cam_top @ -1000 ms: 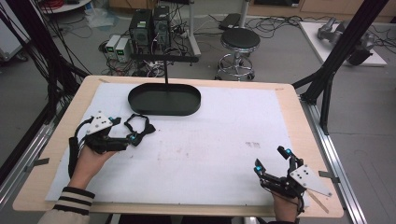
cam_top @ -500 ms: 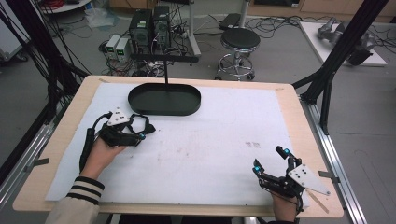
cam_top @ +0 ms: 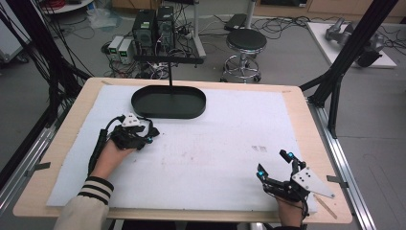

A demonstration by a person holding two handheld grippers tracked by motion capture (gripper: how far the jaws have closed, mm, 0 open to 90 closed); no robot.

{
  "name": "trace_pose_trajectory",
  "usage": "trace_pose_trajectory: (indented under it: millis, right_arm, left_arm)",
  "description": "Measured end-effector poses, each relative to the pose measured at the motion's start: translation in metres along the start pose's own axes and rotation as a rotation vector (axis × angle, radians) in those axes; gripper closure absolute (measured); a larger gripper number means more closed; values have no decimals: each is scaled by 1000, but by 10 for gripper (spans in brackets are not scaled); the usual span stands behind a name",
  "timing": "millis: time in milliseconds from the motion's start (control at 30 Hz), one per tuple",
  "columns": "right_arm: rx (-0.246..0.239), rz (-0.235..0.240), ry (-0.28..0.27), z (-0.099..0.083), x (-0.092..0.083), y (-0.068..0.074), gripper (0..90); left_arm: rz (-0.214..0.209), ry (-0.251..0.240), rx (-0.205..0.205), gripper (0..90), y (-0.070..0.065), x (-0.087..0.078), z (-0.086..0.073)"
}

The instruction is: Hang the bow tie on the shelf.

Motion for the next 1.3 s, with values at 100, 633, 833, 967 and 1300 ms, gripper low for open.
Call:
trace_pose_trajectory:
  millis: [100, 633, 833, 967, 1300]
  right_arm:
    - [3, 0, 4, 0, 0, 1, 99]
    - [-3, 10, 17, -2, 2, 2, 99]
    - [-2, 12, 18, -2, 2, 2, 99]
    - [-2, 11, 19, -2, 2, 2, 99]
    - [-6, 14, 24, -3, 3, 3, 99]
  left_arm:
    - [22, 21, -4, 512, 0, 3, -1]
    - [-34, 71, -55, 720, -2, 13, -7]
    - [8, 74, 2, 767, -5, 9, -4]
    - [33, 8, 1, 769, -3, 0, 1]
    - [195, -254, 42, 769, 5, -41, 20]
Point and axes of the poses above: each handheld gripper's, and its own axes: x roughly forward along the jaws, z roughly out of its top, y roughly to its left, the point moved 4 cm from there along x, roughly forward along the jaws, and after that the axes turned 12 degrees about x, right-handed, at the moved point
